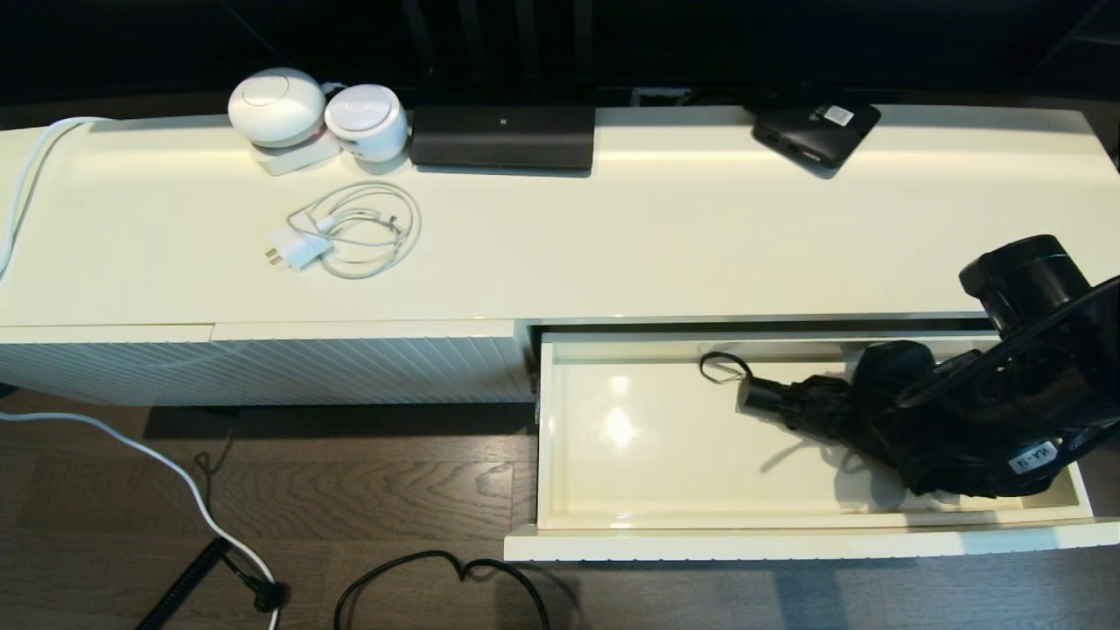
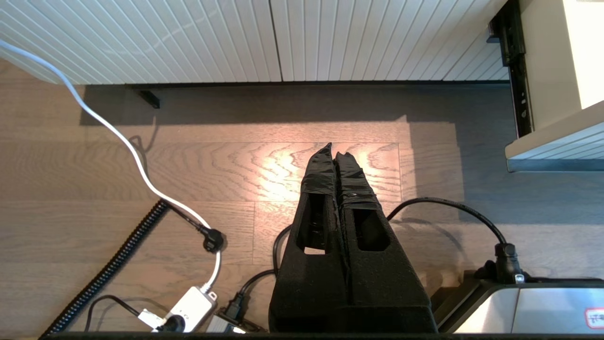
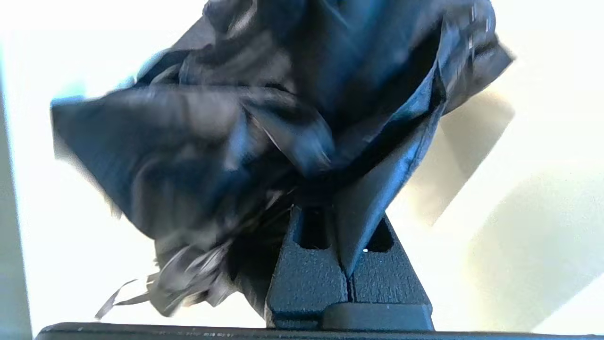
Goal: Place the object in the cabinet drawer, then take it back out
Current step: Take the umbrella out of the drawer and put it on the table
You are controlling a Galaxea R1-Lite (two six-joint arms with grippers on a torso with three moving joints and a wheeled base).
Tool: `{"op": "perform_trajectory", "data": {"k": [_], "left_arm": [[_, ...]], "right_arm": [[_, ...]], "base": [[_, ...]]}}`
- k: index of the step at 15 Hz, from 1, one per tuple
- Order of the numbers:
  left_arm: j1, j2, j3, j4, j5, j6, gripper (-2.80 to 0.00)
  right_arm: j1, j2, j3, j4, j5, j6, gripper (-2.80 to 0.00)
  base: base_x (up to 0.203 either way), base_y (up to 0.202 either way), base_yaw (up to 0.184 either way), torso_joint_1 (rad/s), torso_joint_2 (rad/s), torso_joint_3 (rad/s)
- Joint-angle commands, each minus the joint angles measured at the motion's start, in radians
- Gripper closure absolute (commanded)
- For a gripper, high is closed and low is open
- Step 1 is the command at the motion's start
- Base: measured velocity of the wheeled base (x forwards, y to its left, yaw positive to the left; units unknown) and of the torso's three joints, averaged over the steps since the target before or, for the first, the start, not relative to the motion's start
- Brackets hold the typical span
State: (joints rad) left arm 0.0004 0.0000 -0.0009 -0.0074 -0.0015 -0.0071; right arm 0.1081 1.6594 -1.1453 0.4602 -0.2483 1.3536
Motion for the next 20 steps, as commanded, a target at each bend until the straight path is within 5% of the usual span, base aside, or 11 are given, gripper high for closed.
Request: {"op": "perform_trajectory", "data": {"k": [1, 13, 20], "left_arm": [[0.0, 0.0, -0.001, 0.0, 0.0, -0.001, 0.0], [0.0, 0.0, 0.001, 0.0, 0.0, -0.001, 0.0], [0.001, 0.0, 0.001, 0.0, 0.0, -0.001, 0.0]], "right_arm": [[0.034, -0.066, -0.009, 0.028, -0.008, 0.008, 0.0], [0.107, -0.195, -0.218, 0.278, -0.069, 0.007, 0.0], [0.107, -0.306, -0.297, 0.332, -0.105, -0.087, 0.0]], "base": [[0.0, 0.0, 0.0, 0.0, 0.0, 0.0], [0.0, 0.0, 0.0, 0.0, 0.0, 0.0], [0.0, 0.0, 0.0, 0.0, 0.0, 0.0]]}}
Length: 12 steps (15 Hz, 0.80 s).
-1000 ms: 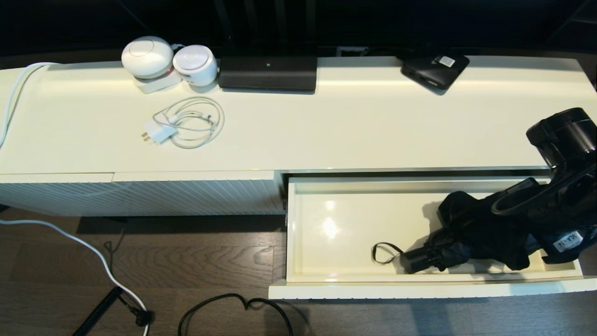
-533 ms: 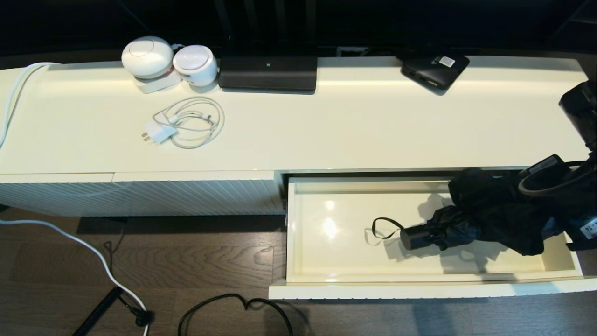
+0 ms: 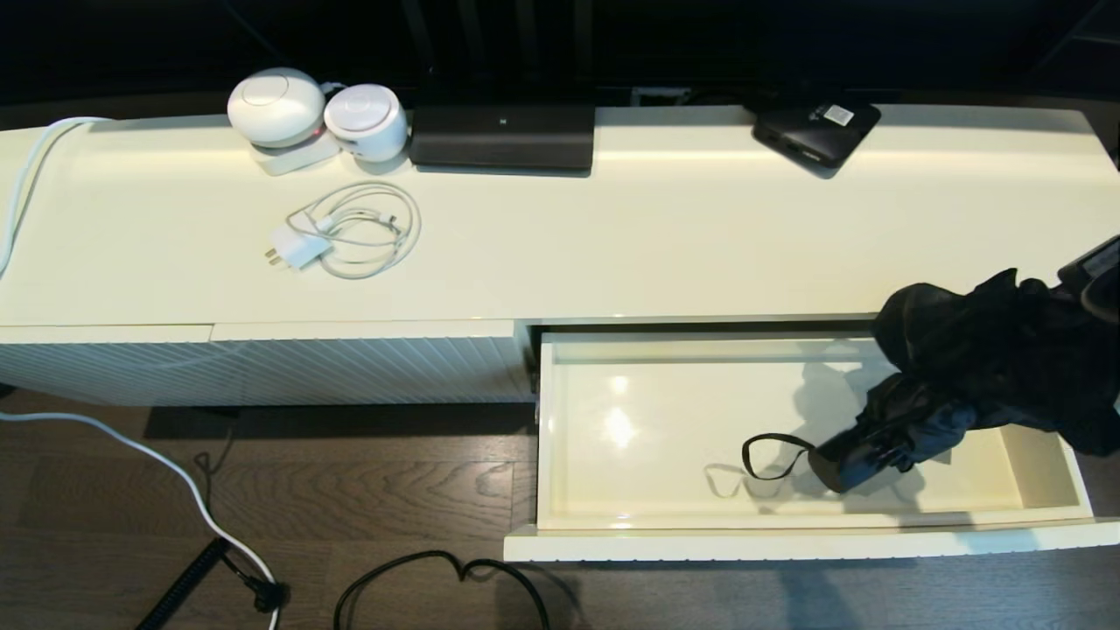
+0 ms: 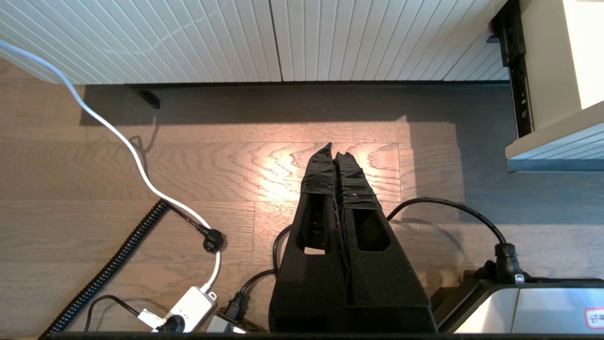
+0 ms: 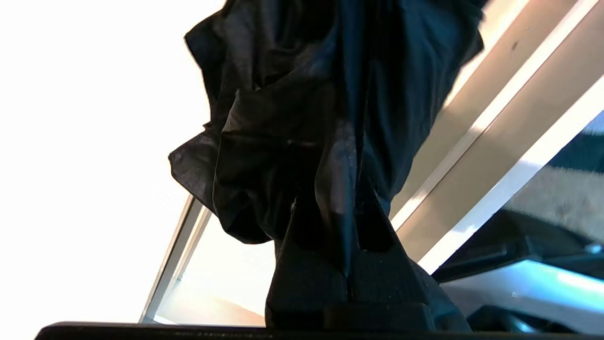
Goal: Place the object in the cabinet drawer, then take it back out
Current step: Take the umbrella out of the drawer and put it on the table
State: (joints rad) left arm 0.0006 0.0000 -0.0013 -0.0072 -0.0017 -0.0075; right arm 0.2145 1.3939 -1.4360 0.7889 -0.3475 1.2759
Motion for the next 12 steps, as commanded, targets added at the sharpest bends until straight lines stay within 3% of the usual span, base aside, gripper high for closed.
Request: {"op": "perform_trajectory", "data": {"k": [1, 12], "left_arm": [[0.001, 0.0, 0.001, 0.0, 0.0, 0.0, 0.0], [0.001, 0.0, 0.0, 0.0, 0.0, 0.0, 0.0]], "right_arm": [[0.0, -0.052, -0.012, -0.002, -0.019, -0.035, 0.0], [-0.042, 0.177, -0.393, 0.007, -0.023, -0.071, 0.0]], "base": [[0.0, 0.0, 0.0, 0.0, 0.0, 0.0], [0.0, 0.0, 0.0, 0.0, 0.0, 0.0]]}}
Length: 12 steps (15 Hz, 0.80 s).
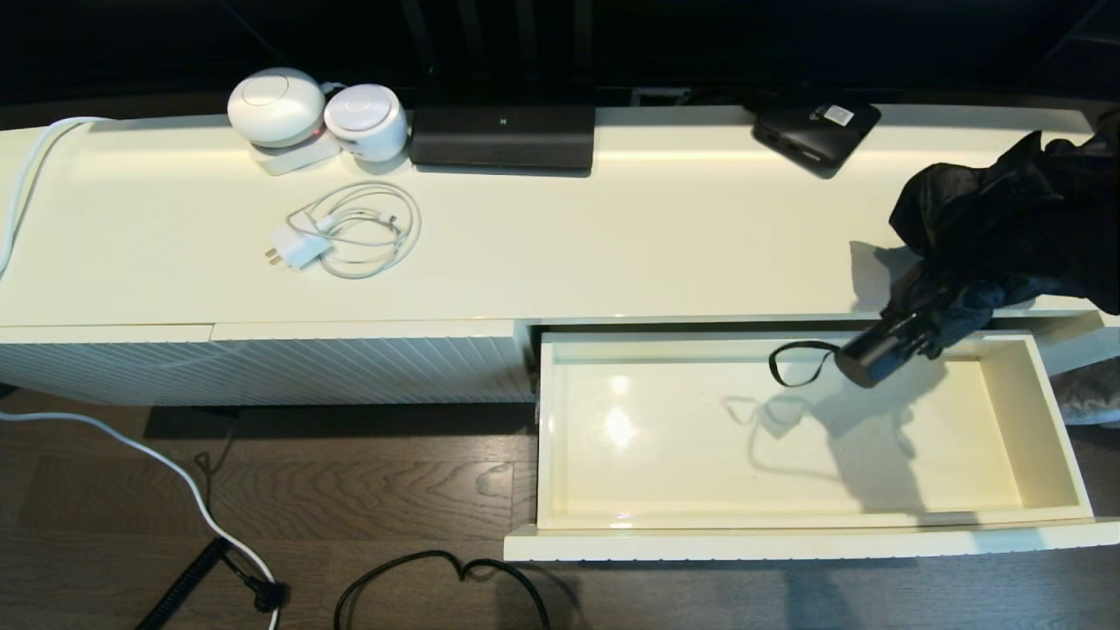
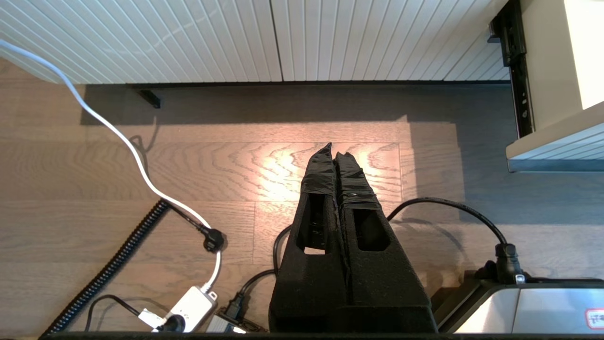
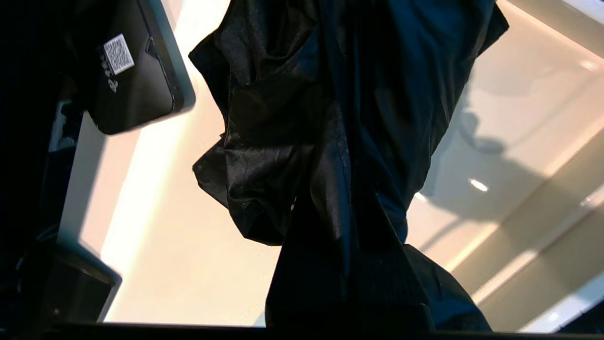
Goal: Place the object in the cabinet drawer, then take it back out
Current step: Take the umbrella out of the drawer and put it on the table
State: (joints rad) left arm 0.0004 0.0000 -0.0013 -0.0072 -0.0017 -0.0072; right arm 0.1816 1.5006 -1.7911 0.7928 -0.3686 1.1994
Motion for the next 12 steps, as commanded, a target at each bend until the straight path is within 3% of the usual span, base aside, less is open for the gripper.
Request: {"op": "perform_trajectory", "data": {"k": [1, 4, 6, 11, 12], "left_arm": [[0.001, 0.0, 0.0, 0.0, 0.0, 0.0, 0.0], [0.001, 0.0, 0.0, 0.0, 0.0, 0.0, 0.0], [0.0, 0.0, 0.0, 0.0, 0.0, 0.0, 0.0], [0.001, 0.0, 0.001, 0.0, 0.0, 0.0, 0.0], [0.001, 0.0, 0.0, 0.0, 0.0, 0.0, 0.0]], "right_arm": [[-0.014, 0.099, -0.065, 0.003, -0.002, 0.005, 0.0], [-0.041, 0.201, -0.146, -0.019, -0.004, -0.003, 0.0], [-0.058, 0.239, -0.148, -0.087, -0.001, -0.045, 0.0], [-0.06, 0.225, -0.149, -0.106, -0.007, -0.047, 0.0], [-0.06, 0.225, -0.149, -0.106, -0.007, -0.047, -2.8]], "base": [[0.0, 0.0, 0.0, 0.0, 0.0, 0.0], [0.0, 0.0, 0.0, 0.0, 0.0, 0.0], [0.0, 0.0, 0.0, 0.0, 0.0, 0.0], [0.0, 0.0, 0.0, 0.0, 0.0, 0.0], [0.0, 0.0, 0.0, 0.0, 0.0, 0.0]]}}
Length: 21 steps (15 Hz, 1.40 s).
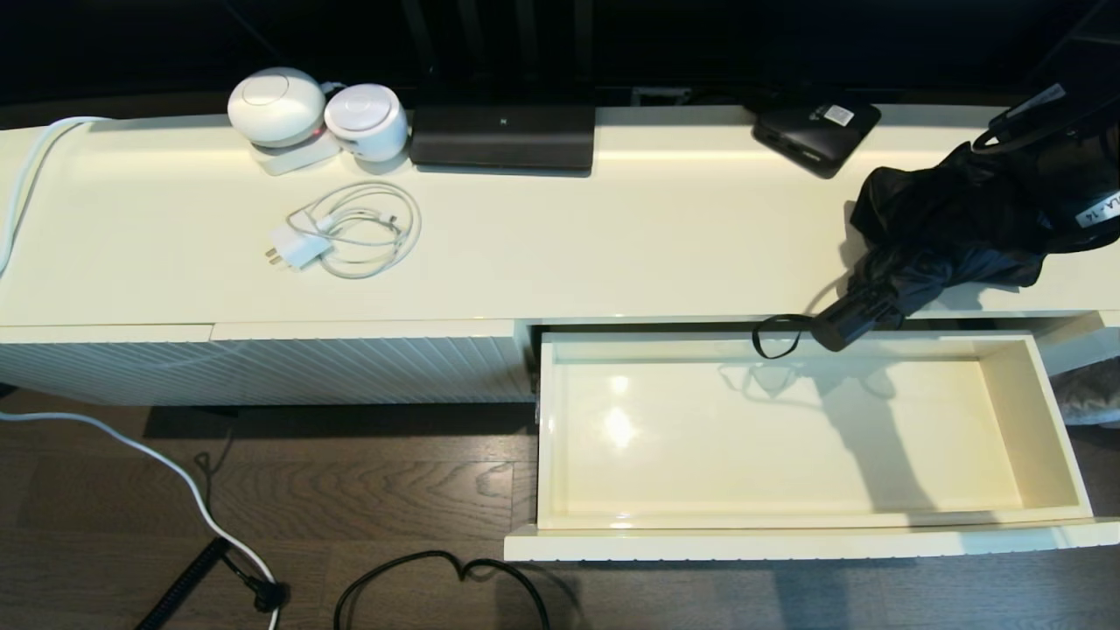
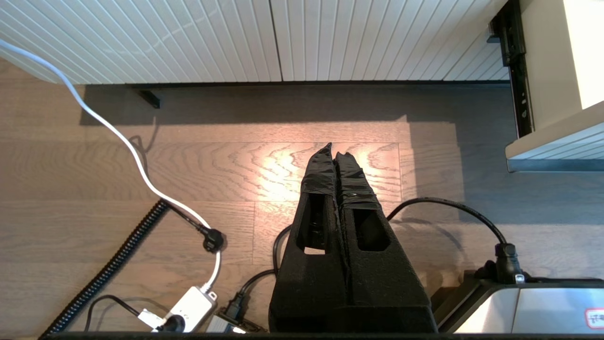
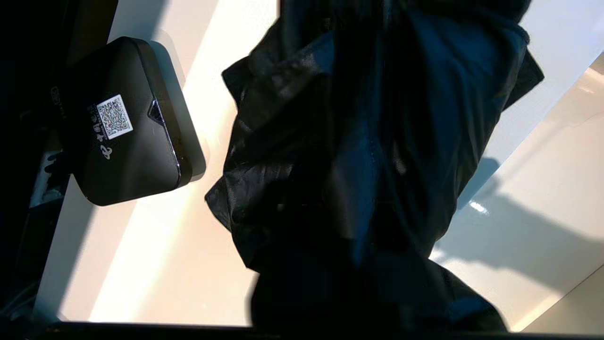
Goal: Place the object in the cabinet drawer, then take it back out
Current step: Take the umbrella out of the drawer and put it on the table, then close the drawer
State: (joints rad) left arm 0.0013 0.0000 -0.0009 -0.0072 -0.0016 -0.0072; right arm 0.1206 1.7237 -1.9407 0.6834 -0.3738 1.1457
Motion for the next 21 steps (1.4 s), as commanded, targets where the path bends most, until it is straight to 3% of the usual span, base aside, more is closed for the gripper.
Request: {"op": "perform_trajectory", "data": {"k": [1, 5, 12, 17, 21], "left_arm": [[0.0, 0.0, -0.001, 0.0, 0.0, 0.0, 0.0], [-0.001, 0.0, 0.001, 0.0, 0.0, 0.0, 0.0], [0.0, 0.0, 0.0, 0.0, 0.0, 0.0, 0.0], [0.0, 0.0, -0.001, 0.0, 0.0, 0.0, 0.0], [0.0, 0.0, -0.001, 0.0, 0.0, 0.0, 0.0]], "right_arm": [[0.001, 0.002, 0.0, 0.004, -0.002, 0.006, -2.8], [0.005, -0.039, 0.002, 0.005, -0.05, -0.044, -2.8], [0.011, -0.096, 0.008, -0.034, -0.056, -0.137, -2.8], [0.033, -0.199, 0.038, -0.05, -0.061, -0.257, -2.8], [0.034, -0.305, 0.143, -0.043, -0.052, -0.384, -2.8]], "base": [[0.0, 0.0, 0.0, 0.0, 0.0, 0.0], [0.0, 0.0, 0.0, 0.0, 0.0, 0.0], [0.0, 0.0, 0.0, 0.0, 0.0, 0.0], [0.0, 0.0, 0.0, 0.0, 0.0, 0.0], [0.0, 0.0, 0.0, 0.0, 0.0, 0.0]]}}
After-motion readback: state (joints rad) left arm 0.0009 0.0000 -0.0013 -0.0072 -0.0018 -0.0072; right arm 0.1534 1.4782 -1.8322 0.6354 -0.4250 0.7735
